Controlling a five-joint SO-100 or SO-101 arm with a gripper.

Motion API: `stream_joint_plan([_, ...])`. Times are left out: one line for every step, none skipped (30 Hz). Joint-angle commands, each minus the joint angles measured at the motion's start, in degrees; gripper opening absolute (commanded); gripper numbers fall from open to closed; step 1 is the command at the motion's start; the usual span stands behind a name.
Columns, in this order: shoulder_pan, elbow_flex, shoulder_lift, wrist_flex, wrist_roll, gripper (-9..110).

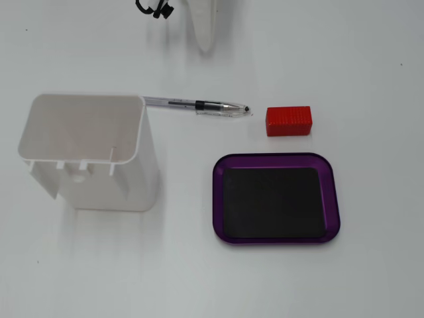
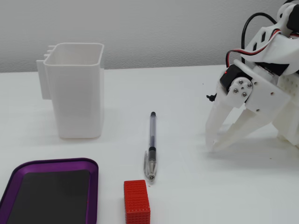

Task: Pick up the pen and put it in the pen holder.

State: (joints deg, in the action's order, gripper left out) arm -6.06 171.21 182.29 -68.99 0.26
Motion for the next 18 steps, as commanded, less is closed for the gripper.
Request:
stream_joint_plan([-0.62, -2.9, 0.18, 3.69, -0.7, 0])
stream_joint_plan([-0.62, -3.16, 0.18, 4.13, -0.7, 0])
stream_joint_plan([-0.62, -3.16, 0.18, 4.22, -0.7, 0])
stream_joint_plan([-0.62, -3.16, 0.18, 4.22, -0.7, 0])
stream_joint_plan([-0.62, -3.16, 0.18, 4.22, -0.7, 0])
stream_joint_plan([-0.62, -3.16, 0.18, 4.22, -0.7, 0])
stream_joint_plan([-0.62, -3.16, 0.18, 4.22, -0.7, 0])
stream_joint_plan([-0.62, -3.25, 0.18, 4.22, -0.7, 0])
stream_joint_plan([-0.7, -3.34, 0.18, 4.22, -1.23, 0])
stream_joint_plan([-0.7, -3.96, 0.18, 4.13, -3.08, 0])
stream_joint_plan([-0.7, -5.1, 0.09, 3.96, -6.15, 0])
stream_joint_plan([-0.79, -6.77, 0.09, 3.87, -10.28, 0])
stream_joint_plan([-0.79, -8.96, -0.26, 4.13, -14.24, 0])
stream_joint_plan([-0.79, -12.04, -0.79, 4.13, -16.79, 0])
stream_joint_plan([-0.79, -15.73, -1.23, 3.52, -17.4, 0])
stream_joint_plan([-0.79, -19.34, -2.29, 3.43, -16.52, 0])
stream_joint_plan([-0.79, -22.41, -4.13, 3.25, -15.38, 0])
stream_joint_plan([-0.79, -25.49, -6.77, 2.99, -14.68, 0])
